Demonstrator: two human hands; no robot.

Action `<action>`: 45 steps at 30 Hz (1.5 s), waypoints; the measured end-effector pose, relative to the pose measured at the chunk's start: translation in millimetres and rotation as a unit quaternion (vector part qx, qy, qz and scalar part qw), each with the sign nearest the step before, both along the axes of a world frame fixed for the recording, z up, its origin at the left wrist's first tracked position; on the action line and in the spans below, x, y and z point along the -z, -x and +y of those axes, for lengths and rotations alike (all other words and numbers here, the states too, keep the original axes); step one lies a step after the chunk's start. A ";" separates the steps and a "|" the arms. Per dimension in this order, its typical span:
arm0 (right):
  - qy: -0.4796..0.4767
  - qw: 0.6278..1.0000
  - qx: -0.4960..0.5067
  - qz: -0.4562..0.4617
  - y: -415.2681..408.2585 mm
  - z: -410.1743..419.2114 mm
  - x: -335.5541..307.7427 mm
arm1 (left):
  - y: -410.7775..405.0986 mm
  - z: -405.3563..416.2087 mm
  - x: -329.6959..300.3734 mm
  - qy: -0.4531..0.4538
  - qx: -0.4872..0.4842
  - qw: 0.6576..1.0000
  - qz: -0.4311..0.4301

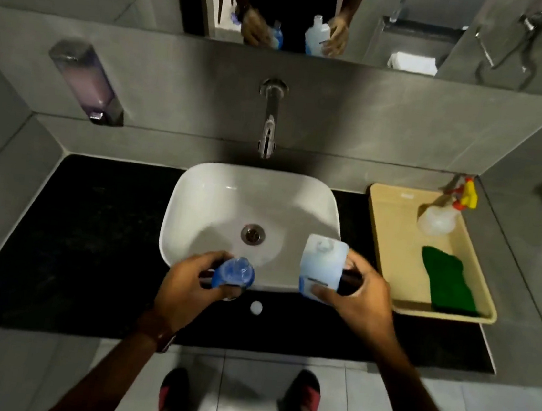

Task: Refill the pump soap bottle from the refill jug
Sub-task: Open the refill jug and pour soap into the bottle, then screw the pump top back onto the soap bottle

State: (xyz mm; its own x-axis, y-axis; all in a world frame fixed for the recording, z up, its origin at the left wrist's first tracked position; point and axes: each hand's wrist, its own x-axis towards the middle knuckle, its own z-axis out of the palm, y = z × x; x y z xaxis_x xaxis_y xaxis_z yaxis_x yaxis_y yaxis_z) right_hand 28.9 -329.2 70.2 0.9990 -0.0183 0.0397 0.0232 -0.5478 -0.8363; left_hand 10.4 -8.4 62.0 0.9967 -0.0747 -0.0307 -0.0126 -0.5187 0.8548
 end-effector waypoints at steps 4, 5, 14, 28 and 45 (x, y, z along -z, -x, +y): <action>-0.040 0.997 0.015 0.063 31.5 1.2 56.0 | 28.6 14.6 50.5 -0.029 -0.035 0.996 0.077; -0.043 0.996 0.018 0.081 36.5 1.8 67.5 | 32.5 15.8 61.4 -0.033 -0.034 0.994 0.095; -0.038 0.987 0.028 0.153 51.6 6.4 132.5 | 37.2 8.0 110.9 -0.027 -0.026 0.990 0.137; -0.022 0.973 0.034 0.225 46.8 2.0 161.2 | 31.6 6.1 132.3 0.016 -0.050 0.984 0.169; 0.020 0.974 -0.149 0.167 70.5 122.0 170.1 | -5.9 72.7 144.4 -0.355 0.075 0.927 0.097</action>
State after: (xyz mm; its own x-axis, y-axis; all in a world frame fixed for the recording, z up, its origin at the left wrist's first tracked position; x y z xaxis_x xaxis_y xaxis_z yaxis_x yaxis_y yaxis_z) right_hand -41.6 -207.2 -99.9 0.9168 0.2698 -0.2945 -0.0843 -0.5900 -0.8030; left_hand 16.2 64.3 -82.3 0.9475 -0.1047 -0.3022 -0.0126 -0.9563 0.2920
